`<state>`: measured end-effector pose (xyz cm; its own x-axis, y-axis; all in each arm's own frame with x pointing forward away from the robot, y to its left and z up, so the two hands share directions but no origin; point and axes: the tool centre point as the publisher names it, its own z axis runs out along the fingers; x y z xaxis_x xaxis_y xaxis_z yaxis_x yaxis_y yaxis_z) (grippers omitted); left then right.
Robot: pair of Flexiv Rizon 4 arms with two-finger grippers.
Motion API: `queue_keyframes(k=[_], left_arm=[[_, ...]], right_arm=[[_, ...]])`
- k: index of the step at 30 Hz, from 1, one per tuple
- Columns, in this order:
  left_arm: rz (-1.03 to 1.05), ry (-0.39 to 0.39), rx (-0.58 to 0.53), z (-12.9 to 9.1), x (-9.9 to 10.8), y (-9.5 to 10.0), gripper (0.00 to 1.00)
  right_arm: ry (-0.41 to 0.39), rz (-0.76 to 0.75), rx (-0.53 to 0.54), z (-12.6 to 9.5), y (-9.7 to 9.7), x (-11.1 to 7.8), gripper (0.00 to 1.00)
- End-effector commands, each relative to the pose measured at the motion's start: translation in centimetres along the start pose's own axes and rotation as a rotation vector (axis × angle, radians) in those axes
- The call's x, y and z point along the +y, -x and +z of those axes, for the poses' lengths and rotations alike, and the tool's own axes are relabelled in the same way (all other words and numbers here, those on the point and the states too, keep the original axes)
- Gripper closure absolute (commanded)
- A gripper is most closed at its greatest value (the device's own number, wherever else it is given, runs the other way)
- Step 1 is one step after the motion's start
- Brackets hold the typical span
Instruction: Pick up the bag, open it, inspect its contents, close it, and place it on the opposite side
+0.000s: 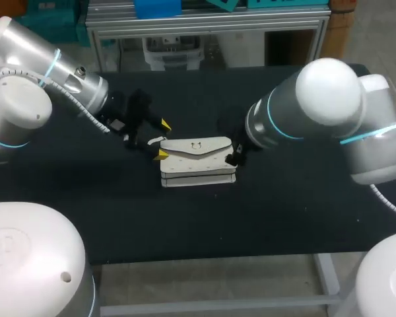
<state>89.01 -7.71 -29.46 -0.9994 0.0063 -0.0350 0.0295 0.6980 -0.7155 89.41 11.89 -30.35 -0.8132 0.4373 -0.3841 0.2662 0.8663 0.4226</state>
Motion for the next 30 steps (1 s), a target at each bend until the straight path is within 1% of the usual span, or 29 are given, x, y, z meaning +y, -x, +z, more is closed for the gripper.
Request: queue_keyframes(k=[1,9,12,13,14,16,17,18,20,21,23,24,26,30], left_arm=[[0.000,0.000,-0.005,-0.1,0.0,-0.2,0.00],[0.000,0.000,-0.005,-0.1,0.0,-0.2,0.00],[-0.083,0.011,-0.087,-0.3,-0.6,0.3,0.00],[-0.124,0.052,-0.139,-0.4,-0.6,0.4,0.00],[-0.136,0.073,-0.150,-0.5,-0.6,0.5,0.00],[-0.220,0.159,-0.219,-1.2,-0.8,0.8,0.00],[-0.235,0.182,-0.227,-1.4,-0.8,0.8,0.00],[-0.277,0.218,-0.234,-1.8,-0.9,1.0,0.00],[-0.330,0.292,-0.230,-2.3,-0.8,1.4,0.00],[-0.360,0.313,-0.218,-2.4,-0.7,1.5,0.00],[-0.440,0.351,-0.200,-2.5,-0.4,2.1,0.00],[-0.471,0.369,-0.193,-2.6,-0.2,2.4,0.00],[-0.559,0.387,-0.170,-2.6,0.2,3.1,0.00],[-0.706,0.421,-0.155,-1.9,1.3,3.9,0.00]], right_arm=[[-0.002,0.029,0.142,-0.2,0.8,0.1,0.00],[-0.002,0.029,0.142,-0.2,0.8,0.1,0.00],[-0.008,0.059,0.128,-0.6,1.1,0.3,0.00],[-0.027,0.084,0.103,-0.7,1.4,0.4,0.00],[-0.029,0.085,0.100,-0.8,1.6,0.4,0.00],[-0.081,0.143,0.080,-1.1,2.3,0.5,0.00],[-0.093,0.151,0.080,-1.1,2.5,0.5,0.00],[-0.120,0.174,0.107,-1.3,2.8,0.5,0.00],[-0.176,0.206,0.100,-1.3,3.4,0.4,0.00],[-0.195,0.220,0.130,-1.4,3.5,0.4,0.00],[-0.230,0.247,0.149,-1.5,3.8,0.3,0.00],[-0.245,0.270,0.177,-1.5,3.9,0.3,0.00],[-0.295,0.316,0.206,-1.3,4.2,0.1,0.00],[-0.328,0.416,0.315,-0.8,4.6,-0.2,0.00]])
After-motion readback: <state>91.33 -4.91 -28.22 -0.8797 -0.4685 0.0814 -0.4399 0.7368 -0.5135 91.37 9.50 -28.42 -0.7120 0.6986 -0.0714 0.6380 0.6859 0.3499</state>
